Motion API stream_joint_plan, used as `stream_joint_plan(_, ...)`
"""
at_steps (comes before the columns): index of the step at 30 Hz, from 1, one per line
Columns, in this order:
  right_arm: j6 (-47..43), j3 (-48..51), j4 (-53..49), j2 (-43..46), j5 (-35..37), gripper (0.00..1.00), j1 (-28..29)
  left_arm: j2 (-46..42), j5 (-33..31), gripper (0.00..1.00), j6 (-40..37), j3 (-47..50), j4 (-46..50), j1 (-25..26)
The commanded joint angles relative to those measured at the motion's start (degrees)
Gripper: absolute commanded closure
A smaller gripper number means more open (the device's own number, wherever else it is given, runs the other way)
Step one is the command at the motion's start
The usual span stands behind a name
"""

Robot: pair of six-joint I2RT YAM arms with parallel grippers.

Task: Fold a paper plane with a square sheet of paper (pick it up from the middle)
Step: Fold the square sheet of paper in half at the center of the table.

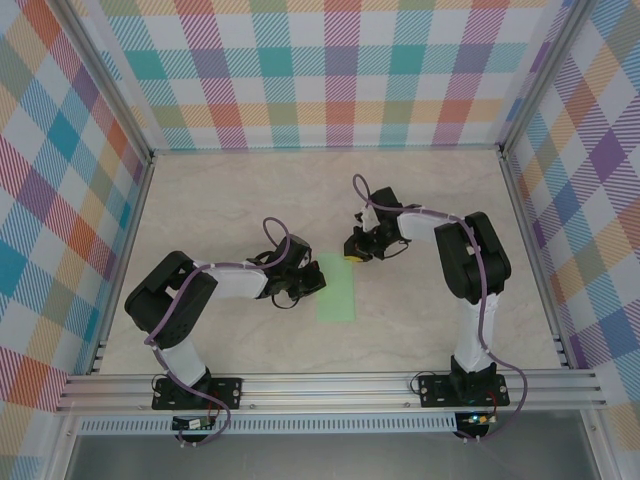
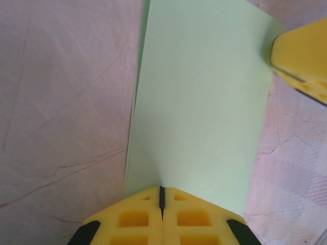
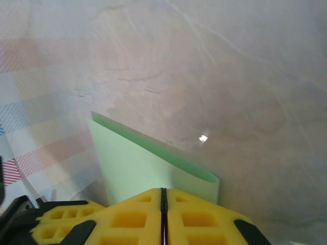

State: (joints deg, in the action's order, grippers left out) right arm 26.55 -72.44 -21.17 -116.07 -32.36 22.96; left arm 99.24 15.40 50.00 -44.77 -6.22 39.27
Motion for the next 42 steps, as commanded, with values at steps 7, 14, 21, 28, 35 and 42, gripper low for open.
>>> stream_joint_plan(7, 0.2, -2.3, -1.6, -2.1, 0.3, 0.91, -0.5, 1.0, -3.9, 1.0, -1.5, 2.5, 9.3, 0.5)
stream_joint_plan(14, 1.7, -1.3, -1.5, -5.3, 1.0, 0.91, -1.2, 1.0, -3.7, 1.0, -1.7, 2.6, 9.2, 0.5)
stream_joint_plan(21, 3.5, -6.3, -11.4, -6.8, 4.9, 0.9, -1.3, 1.0, -3.8, 1.0, -2.1, 2.7, 9.5, 0.5)
stream_joint_plan(28, 3.4, -14.7, -22.5, -11.9, 3.2, 0.89, -1.3, 0.9, -3.9, 1.0, -1.9, 2.9, 9.4, 0.5)
stream_joint_plan(35, 5.2, -11.0, -13.7, -6.8, 1.9, 0.87, -1.5, 1.0, -3.7, 1.0, -2.1, 2.8, 9.4, 0.5)
stream_joint_plan(42, 2.6, -5.2, -3.0, 3.6, 0.0, 0.88, -1.5, 1.4, -3.6, 1.0, -2.0, 2.8, 9.1, 0.5)
